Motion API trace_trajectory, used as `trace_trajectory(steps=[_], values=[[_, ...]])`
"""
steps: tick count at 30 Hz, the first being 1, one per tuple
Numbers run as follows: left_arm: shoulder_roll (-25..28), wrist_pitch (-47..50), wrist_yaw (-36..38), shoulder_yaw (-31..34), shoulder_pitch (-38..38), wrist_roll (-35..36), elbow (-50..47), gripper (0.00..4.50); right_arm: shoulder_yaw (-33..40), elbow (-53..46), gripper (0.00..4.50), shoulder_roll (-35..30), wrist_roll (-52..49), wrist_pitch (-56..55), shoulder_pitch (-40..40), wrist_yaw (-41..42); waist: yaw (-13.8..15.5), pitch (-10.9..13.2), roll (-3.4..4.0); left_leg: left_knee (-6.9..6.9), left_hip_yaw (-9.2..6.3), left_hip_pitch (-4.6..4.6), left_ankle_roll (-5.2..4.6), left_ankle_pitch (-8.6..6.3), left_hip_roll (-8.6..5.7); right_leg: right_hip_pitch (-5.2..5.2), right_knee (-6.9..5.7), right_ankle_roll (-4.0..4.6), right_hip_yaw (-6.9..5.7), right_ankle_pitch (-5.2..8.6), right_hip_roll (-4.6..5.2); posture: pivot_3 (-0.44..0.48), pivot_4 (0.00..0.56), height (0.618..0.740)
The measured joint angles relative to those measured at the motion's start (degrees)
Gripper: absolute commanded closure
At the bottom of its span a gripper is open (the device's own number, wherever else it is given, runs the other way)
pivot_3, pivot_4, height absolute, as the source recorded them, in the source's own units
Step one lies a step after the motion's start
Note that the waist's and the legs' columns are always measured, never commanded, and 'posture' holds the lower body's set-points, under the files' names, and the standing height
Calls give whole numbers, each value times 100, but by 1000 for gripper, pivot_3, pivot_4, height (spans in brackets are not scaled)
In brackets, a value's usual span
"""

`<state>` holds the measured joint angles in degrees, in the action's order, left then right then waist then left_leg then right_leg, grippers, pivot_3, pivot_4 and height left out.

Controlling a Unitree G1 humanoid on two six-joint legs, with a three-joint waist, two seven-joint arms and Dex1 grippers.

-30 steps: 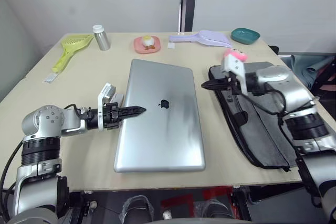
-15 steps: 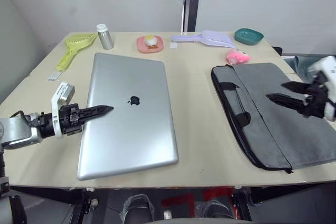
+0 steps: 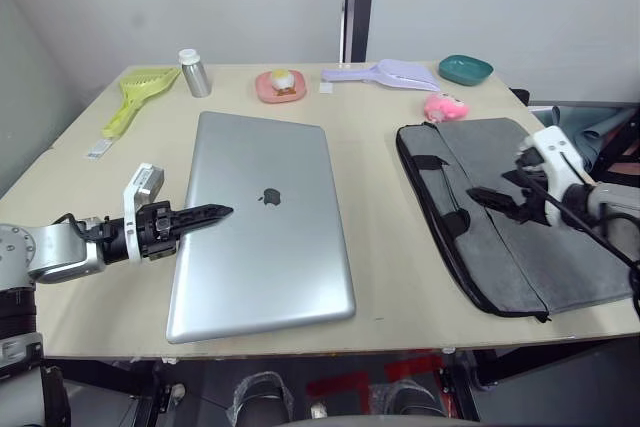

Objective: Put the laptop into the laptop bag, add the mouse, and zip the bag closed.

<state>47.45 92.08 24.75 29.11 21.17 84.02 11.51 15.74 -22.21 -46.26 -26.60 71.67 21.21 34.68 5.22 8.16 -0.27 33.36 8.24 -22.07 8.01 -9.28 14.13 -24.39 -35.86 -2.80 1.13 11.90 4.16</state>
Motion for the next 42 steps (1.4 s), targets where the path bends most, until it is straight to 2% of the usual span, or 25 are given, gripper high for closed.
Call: trace_trajectory(steps=[4,8,13,15,19,21,22,26,29,33,38,42], values=[[-189,-52,-71,-88,57,145,-2,4195,-592,660,40,346,288,-302,317,-340,30,-1,-1,4,-2,-4,0,0,-3,1,1,-1,-4,-1,2,0,150,740],[-264,-117,-171,-152,69,269,-5,4195,-1146,1126,40,405,592,-745,313,-407,51,0,-1,5,-3,-4,2,1,-2,1,-3,-3,-4,-2,2,0,150,740],[-373,-261,-247,-284,76,313,-6,4195,-1500,1311,1565,465,808,-1218,309,-394,41,-1,-2,15,-3,-1,3,0,-2,4,-11,-10,-4,-6,2,0,150,740],[-395,-292,-269,-302,79,313,-5,4195,-1513,1317,2166,490,823,-1303,290,-388,39,-1,-2,20,-3,0,3,0,-2,4,-15,-12,-3,-7,2,0,150,740],[-442,-424,-297,-325,125,321,-4,4195,-1504,1304,3661,496,836,-1415,195,-372,48,-1,-2,35,-4,2,3,0,-2,8,-24,-17,-2,-10,3,0,150,740],[-509,-477,-303,-330,144,329,-3,4195,-1481,1286,4296,496,830,-1409,174,-371,49,-1,-2,40,-4,1,2,0,-2,9,-24,-20,-2,-12,4,0,150,740],[-559,-497,-311,-333,170,332,-1,4195,-1448,1274,4469,503,820,-1395,171,-376,52,-1,-2,42,-4,0,2,0,-3,9,-25,-21,-2,-13,4,0,150,740],[-644,-580,-313,-389,284,336,1,4195,-1298,1236,4469,646,749,-1227,172,-469,42,-1,-2,44,-5,2,2,0,-2,9,-30,-22,-1,-14,3,0,150,740],[-682,-614,-312,-437,305,329,10,4195,-928,1011,4469,877,465,-817,247,-583,32,-1,-2,44,-3,0,2,0,-2,7,-29,-22,1,-14,3,0,150,740],[-819,-622,-311,-580,353,288,50,4195,-331,513,4469,1026,-146,-219,811,-595,19,-1,-1,43,-2,1,1,1,-2,3,-33,-23,3,-15,1,0,150,740],[-945,-668,-305,-674,517,207,240,4195,166,126,4469,1038,-744,280,1455,-601,44,-1,-1,44,-3,0,1,1,-2,4,-32,-24,3,-15,1,0,150,740],[-1221,-719,-410,-701,733,158,595,4195,188,150,4469,775,-901,337,1530,-540,99,0,0,44,-6,-5,1,1,-4,4,-30,-26,3,-17,4,0,150,740]])
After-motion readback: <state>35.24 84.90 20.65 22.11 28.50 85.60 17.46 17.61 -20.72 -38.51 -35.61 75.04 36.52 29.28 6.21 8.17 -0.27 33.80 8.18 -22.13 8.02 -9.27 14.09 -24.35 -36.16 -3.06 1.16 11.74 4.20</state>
